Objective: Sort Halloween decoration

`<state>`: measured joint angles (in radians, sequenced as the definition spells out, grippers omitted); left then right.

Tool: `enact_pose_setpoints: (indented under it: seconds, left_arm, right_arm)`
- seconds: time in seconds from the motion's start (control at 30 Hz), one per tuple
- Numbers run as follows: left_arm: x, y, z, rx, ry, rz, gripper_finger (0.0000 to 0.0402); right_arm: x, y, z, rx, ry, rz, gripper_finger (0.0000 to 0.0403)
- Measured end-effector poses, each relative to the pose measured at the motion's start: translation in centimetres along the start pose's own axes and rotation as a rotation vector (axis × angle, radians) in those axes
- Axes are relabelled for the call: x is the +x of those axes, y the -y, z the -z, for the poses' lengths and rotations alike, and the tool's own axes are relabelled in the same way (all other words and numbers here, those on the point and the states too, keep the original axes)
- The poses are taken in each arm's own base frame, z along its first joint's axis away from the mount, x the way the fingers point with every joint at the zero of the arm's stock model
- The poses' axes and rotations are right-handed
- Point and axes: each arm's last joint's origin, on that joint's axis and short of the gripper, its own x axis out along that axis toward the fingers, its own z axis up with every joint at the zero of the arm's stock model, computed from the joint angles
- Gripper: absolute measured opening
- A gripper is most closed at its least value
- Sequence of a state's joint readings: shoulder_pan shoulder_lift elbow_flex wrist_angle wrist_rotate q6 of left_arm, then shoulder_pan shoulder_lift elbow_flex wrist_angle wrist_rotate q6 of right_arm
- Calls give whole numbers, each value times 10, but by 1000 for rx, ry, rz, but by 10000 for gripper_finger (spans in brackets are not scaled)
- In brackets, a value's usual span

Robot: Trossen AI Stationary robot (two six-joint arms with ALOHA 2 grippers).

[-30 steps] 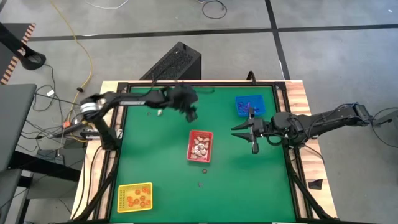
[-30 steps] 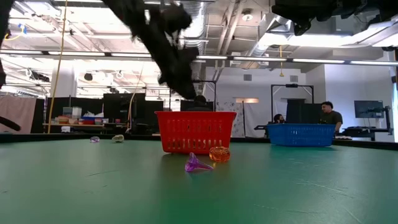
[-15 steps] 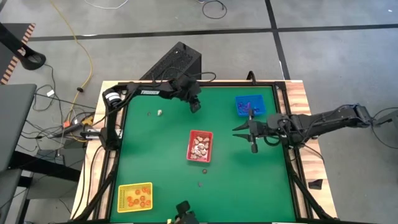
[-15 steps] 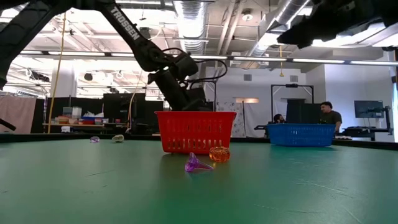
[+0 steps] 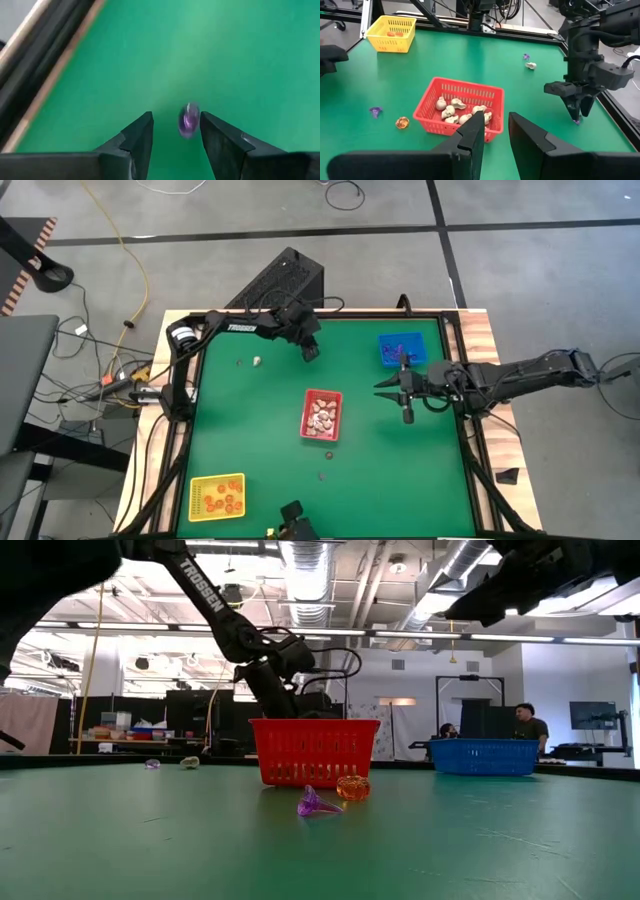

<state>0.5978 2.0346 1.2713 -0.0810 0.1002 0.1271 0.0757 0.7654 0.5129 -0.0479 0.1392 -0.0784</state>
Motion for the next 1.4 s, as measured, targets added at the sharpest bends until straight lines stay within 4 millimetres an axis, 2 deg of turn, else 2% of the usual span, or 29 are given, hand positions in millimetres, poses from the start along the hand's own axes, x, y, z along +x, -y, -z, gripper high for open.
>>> enact_pose_setpoints:
  seconds: [0.33,0.67,0.77,0.87,0.93,1.03,1.2,1.23,1.3,1.33,1.4]
  left_arm:
    - [9,0,3,-14,8,-7,108]
    - [7,4,0,-43,19,10,8]
    - [2,7,-11,-34,48,6,7]
    - [-9,12,-37,-36,129,10,5]
    - [-15,22,-55,-43,201,42,2]
    - [-21,53,-76,-5,346,106,2]
    - [-21,101,-95,58,605,135,1]
    - [-15,106,-94,62,606,142,0]
    - [-2,116,-104,64,675,132,0]
    - [7,117,-103,51,635,139,0]
    - [26,119,-116,13,662,165,0]
  right_arm:
    - [0,0,0,2,0,-1,119]
    - [0,0,0,20,-3,-4,119]
    - [-2,0,1,24,-7,-6,119]
    - [-9,-1,2,21,-16,-15,119]
    - [-15,-1,2,20,-21,-24,119]
    - [-25,0,0,34,15,-30,119]
    - [-36,1,-4,57,66,-31,119]
    - [-37,1,-4,58,70,-31,119]
    - [-37,1,-4,68,74,-32,119]
    - [-37,1,-5,72,77,-28,119]
    - [-36,1,-6,76,91,-24,119]
